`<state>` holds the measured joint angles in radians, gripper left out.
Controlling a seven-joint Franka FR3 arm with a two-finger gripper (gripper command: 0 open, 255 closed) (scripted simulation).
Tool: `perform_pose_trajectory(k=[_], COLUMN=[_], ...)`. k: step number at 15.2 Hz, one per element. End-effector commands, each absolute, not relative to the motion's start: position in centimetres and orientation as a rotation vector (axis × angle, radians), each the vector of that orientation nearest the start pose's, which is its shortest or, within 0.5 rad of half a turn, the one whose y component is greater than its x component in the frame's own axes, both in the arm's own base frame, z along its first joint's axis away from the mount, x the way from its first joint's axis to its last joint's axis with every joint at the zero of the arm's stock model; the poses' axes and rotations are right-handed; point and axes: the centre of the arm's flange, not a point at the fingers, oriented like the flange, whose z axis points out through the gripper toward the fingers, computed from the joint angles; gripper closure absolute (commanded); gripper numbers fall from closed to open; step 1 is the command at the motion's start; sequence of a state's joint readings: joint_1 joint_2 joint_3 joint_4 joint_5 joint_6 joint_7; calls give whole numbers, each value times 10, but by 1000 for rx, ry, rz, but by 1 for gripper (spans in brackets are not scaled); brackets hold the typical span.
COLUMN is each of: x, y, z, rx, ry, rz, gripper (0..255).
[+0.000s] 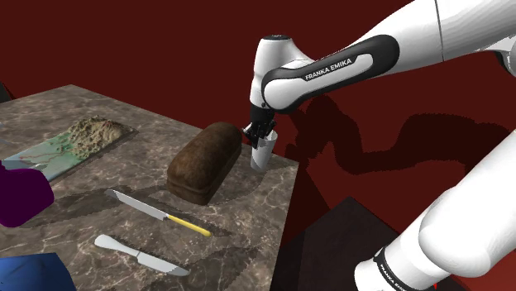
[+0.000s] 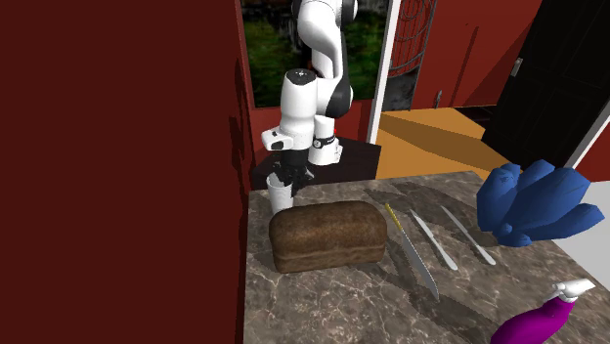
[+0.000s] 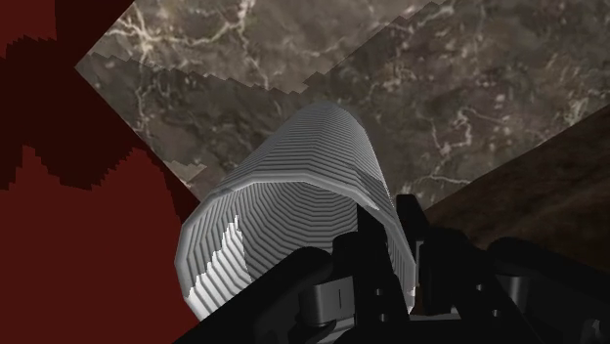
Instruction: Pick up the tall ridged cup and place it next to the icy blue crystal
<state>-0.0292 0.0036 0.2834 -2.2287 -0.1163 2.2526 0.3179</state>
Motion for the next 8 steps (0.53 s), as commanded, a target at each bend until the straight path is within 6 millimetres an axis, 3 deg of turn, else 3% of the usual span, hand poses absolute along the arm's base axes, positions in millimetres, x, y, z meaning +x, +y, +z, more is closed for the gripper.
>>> perform_pose_trajectory(k=[1, 3, 8], x=[511, 511, 511], y=[129, 129, 129], z=[373, 373, 399], rx=[-3222, -3222, -3222], ry=[-14, -14, -14], rz=[-71, -71, -71], gripper=[255, 255, 255])
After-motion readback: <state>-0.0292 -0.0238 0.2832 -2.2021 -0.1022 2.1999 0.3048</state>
